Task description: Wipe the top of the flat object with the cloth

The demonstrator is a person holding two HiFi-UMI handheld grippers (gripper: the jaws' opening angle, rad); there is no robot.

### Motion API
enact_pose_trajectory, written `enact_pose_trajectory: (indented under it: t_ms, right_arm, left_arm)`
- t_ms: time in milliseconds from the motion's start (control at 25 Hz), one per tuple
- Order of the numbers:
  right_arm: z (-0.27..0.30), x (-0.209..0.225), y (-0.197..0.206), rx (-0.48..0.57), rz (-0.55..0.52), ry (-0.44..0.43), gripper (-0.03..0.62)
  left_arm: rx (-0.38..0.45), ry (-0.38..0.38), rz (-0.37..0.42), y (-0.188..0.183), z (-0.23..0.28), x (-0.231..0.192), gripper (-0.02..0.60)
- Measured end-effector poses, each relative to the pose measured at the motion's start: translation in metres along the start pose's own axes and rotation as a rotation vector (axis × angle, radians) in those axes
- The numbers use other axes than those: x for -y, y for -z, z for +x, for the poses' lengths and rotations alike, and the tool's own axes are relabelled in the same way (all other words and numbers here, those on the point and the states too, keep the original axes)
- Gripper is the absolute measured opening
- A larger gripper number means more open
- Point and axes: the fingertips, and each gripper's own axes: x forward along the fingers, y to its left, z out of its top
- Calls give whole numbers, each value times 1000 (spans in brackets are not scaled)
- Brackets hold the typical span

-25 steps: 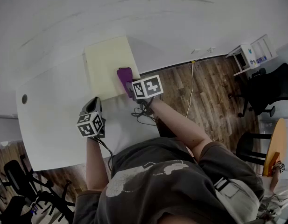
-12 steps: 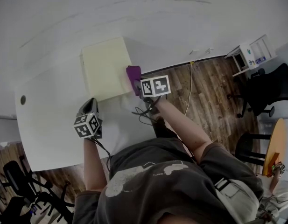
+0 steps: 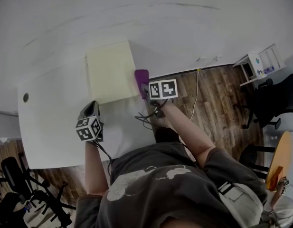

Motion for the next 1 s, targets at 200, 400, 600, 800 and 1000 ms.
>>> enact_pose_trajectory:
  t_ms: [200, 400, 600, 800, 1000]
  right_arm:
    - [6, -3, -15, -19, -51, -51, 98]
    - [6, -7, -38, -25, -133, -97, 99]
    - [4, 4, -58, -42, -260, -113, 98]
    - [1, 12, -69, -69, -302, -172, 99]
    - [-7, 22, -80, -68, -335, -219, 98]
  left_arm:
    - [74, -67, -71, -6, -15, 1, 12]
    - [117, -129, -103, -13, -27, 13, 12]
    - [145, -183, -126, -18, -35, 30, 12]
    - [173, -237, -144, -20, -47, 44, 12]
    - [196, -299, -156, -22, -59, 54, 12]
